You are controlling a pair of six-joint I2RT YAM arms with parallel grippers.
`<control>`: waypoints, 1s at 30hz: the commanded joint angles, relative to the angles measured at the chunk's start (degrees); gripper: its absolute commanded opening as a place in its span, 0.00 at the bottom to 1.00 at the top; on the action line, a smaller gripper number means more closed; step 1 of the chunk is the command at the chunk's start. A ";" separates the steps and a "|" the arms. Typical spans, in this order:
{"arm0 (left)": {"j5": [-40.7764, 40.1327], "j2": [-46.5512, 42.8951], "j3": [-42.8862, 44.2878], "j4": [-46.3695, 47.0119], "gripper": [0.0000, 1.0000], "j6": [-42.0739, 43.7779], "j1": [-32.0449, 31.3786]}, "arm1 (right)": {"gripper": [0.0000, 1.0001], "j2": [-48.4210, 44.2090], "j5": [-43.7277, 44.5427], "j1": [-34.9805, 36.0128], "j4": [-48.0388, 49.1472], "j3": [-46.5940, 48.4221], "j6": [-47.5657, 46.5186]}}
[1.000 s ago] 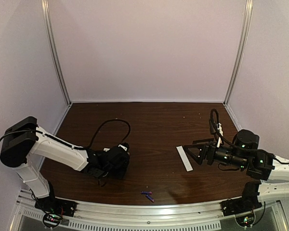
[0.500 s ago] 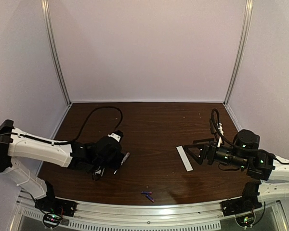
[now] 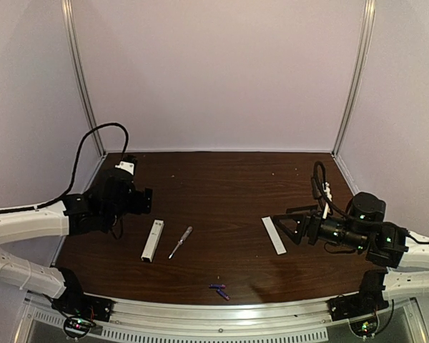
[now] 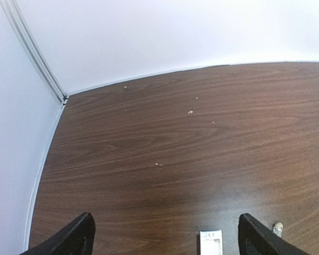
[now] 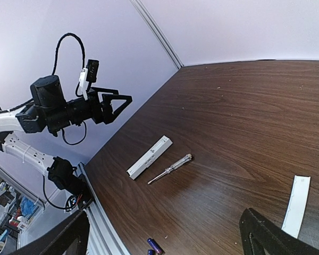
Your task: Unload the batteries from the remote control
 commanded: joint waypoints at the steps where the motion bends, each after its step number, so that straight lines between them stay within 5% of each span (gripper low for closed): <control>1: -0.19 -2.07 -1.35 5.93 0.97 4.76 5.47 | 1.00 0.09 -0.58 0.30 0.24 -0.44 0.27; 9: -4.47 -3.49 -5.56 20.06 0.97 13.52 15.59 | 1.00 1.40 -0.60 0.30 0.70 -0.46 0.23; 15: -3.92 -2.16 -13.12 39.96 0.97 19.82 23.85 | 1.00 1.90 1.05 0.32 0.30 -0.35 0.14; 19: 0.08 3.17 -16.40 47.79 0.97 19.38 31.26 | 1.00 2.54 2.11 0.30 -0.24 -0.01 0.01; 26: 2.93 16.37 -19.35 66.38 0.97 28.59 33.83 | 1.00 4.01 3.53 0.30 0.05 0.00 -0.39; 30: 9.40 21.86 -17.16 66.59 0.95 26.13 36.72 | 1.00 4.00 3.20 0.30 0.09 0.08 -0.34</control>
